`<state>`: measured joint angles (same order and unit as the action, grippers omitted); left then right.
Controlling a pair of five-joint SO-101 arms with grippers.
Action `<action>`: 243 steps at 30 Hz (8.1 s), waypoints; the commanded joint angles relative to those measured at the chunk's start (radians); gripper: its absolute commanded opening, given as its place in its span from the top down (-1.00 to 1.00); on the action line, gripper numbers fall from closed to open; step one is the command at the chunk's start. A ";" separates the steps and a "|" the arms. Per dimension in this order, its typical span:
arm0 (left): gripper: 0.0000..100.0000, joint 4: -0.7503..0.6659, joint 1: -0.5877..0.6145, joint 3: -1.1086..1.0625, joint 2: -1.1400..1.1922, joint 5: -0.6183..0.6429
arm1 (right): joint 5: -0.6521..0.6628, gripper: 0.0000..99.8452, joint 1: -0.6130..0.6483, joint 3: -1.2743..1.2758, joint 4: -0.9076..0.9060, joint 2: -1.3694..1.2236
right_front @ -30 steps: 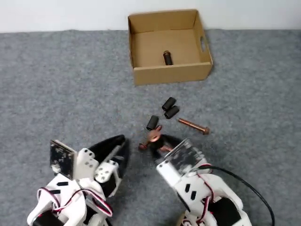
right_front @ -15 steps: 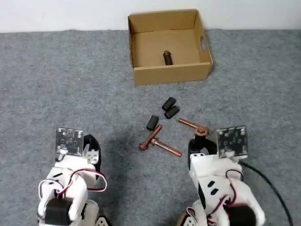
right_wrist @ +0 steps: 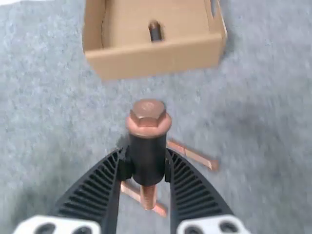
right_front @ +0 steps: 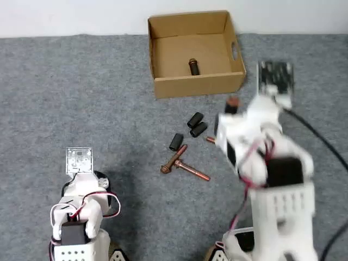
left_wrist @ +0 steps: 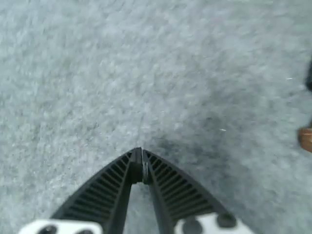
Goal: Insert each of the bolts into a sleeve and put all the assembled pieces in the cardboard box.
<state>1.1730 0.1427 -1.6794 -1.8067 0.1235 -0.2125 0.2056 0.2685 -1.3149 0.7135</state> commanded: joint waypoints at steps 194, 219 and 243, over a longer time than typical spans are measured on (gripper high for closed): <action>0.99 0.222 -0.238 0.839 0.646 0.387 | -0.140 0.98 -0.341 0.907 -0.125 1.081; 0.88 0.423 -0.683 1.635 1.867 0.890 | -0.141 0.98 -0.427 0.908 -0.125 1.089; 0.66 0.241 -0.747 1.768 2.228 0.893 | -0.141 0.98 -0.427 0.908 -0.125 1.090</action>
<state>1.4431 -0.6183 0.0514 0.4289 1.0073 -0.3583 -0.2133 1.1815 -1.4546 1.8013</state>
